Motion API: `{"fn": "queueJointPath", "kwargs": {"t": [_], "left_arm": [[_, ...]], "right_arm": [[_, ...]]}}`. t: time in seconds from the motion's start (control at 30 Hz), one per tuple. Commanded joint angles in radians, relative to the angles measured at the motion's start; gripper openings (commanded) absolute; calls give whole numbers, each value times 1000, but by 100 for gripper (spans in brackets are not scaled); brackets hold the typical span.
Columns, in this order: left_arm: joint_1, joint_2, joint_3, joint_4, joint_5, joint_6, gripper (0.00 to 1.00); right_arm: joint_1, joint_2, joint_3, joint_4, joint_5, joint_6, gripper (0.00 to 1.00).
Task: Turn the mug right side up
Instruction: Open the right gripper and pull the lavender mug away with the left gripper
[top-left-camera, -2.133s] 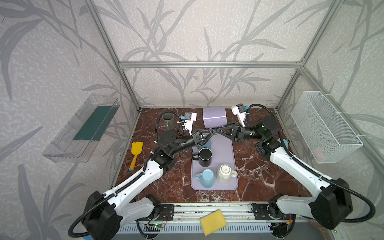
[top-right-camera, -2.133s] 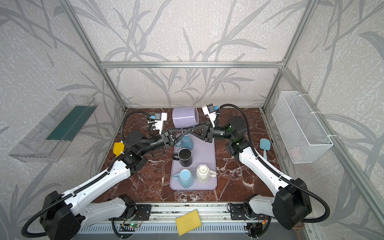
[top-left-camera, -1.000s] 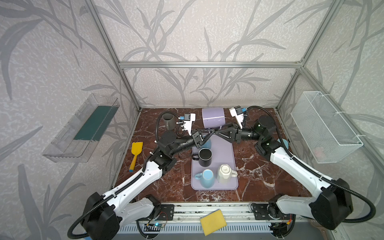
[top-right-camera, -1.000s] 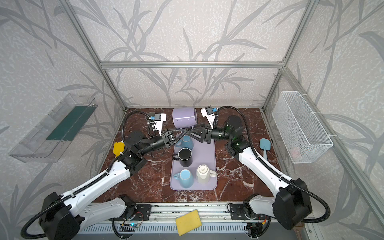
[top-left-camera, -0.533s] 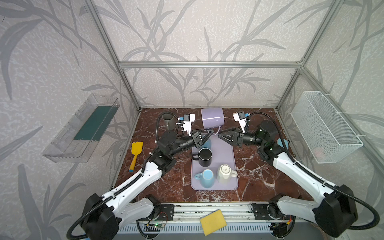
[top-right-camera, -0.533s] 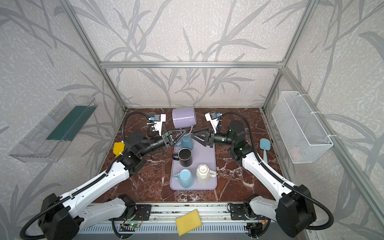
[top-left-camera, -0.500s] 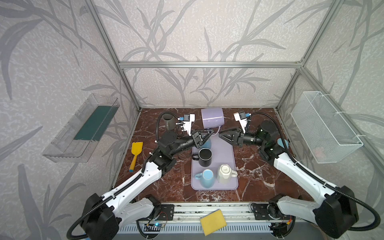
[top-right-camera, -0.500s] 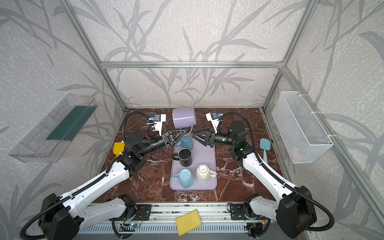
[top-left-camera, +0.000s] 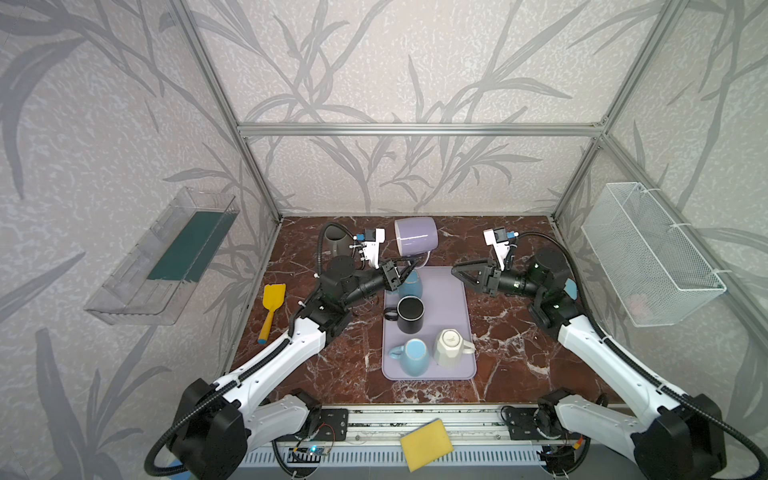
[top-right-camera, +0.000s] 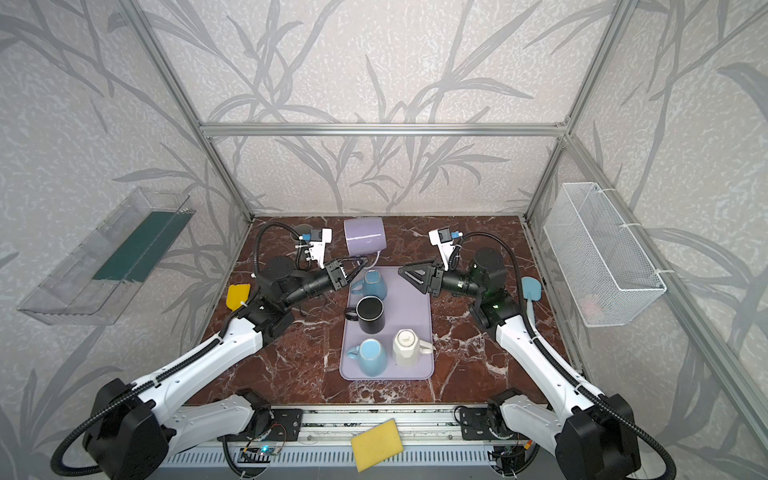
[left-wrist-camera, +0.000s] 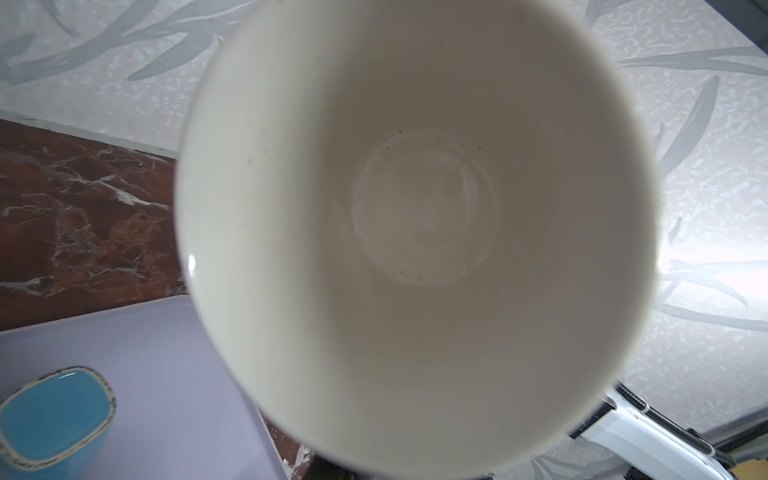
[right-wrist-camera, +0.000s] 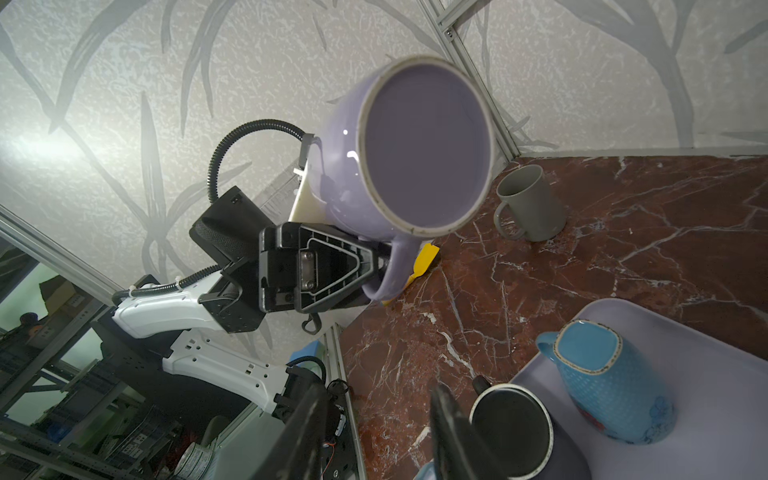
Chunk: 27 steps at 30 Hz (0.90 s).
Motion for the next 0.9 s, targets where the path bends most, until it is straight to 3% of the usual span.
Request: {"fn": "queueJointPath", "kwargs": {"t": [0.0, 0.2, 0.87], "left_arm": [[43, 14, 11, 77, 28, 16, 0], [119, 66, 17, 68, 66, 6, 0], [241, 264, 122, -75, 112, 79, 0]], "right_arm": [[-5, -28, -16, 5, 0, -12, 42], [-8, -43, -23, -14, 13, -46, 40], [-27, -71, -52, -21, 32, -39, 34]]}}
